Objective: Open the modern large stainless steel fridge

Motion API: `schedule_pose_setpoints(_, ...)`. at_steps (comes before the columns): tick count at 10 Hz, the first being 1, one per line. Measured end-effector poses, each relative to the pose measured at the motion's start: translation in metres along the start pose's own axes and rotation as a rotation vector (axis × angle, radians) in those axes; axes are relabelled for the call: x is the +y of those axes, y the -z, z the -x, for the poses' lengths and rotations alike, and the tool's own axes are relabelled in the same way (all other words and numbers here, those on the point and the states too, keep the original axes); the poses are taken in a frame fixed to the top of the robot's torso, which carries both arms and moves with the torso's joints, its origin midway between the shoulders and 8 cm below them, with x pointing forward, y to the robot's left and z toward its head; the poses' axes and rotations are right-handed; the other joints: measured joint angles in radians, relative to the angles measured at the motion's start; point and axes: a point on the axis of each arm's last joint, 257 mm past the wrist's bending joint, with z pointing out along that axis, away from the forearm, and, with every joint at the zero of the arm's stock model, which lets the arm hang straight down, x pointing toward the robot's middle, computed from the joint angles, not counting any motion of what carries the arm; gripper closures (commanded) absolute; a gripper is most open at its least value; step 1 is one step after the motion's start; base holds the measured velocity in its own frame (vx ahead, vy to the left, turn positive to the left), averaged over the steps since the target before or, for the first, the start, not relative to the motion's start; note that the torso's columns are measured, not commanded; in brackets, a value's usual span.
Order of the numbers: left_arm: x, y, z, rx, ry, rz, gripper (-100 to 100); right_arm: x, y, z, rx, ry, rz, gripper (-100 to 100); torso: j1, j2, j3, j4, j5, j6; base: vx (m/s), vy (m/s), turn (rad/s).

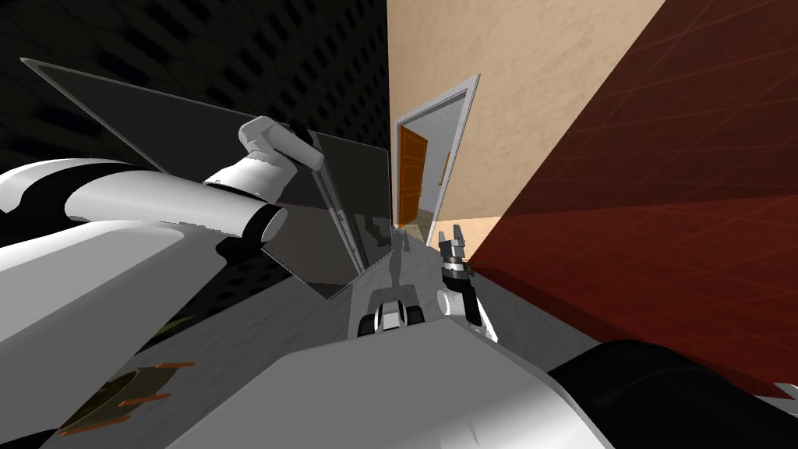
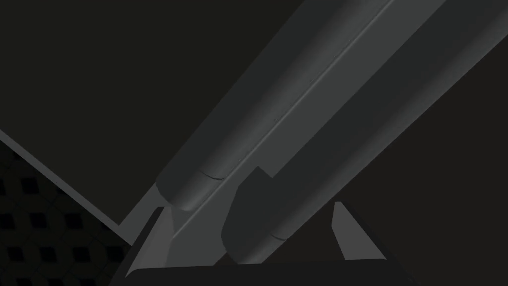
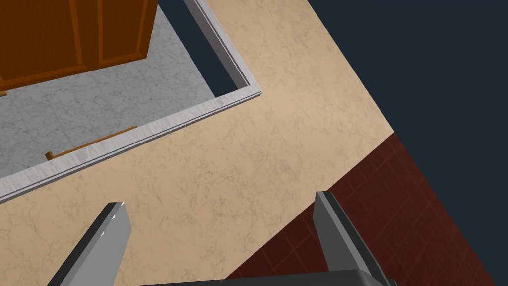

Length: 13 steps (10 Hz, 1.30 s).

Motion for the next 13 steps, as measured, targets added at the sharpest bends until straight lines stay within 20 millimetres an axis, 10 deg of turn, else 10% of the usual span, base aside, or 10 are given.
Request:
schedule_pose_setpoints(1, 0.0, 0.0, 0.003, -0.002, 0.001, 0.002, -100, 0.0, 0.0, 0.0, 0.0, 0.0, 0.0, 0, 0.002, -0.005, -0.002, -0.001, 0.0, 0.0, 0.071, 0.028, -0.009)
schedule_pose_setpoints(2, -0.001, 0.0, 0.004, -0.003, 0.001, 0.001, 100, 0.0, 0.0, 0.0, 0.0, 0.0, 0.0, 0, 0.001, -0.004, -0.003, -0.001, 0.0, -0.001, 0.008, 0.005, 0.022)
schedule_pose_setpoints(13, -0.065, 0.026, -0.053, 0.113, -0.005, -0.12, 100, 0.0, 0.0, 0.0, 0.0, 0.0, 0.0, 0, 0.0, -0.003, -0.002, 0.002, -0.002, 0.003, -0.126, 0.125, -0.066)
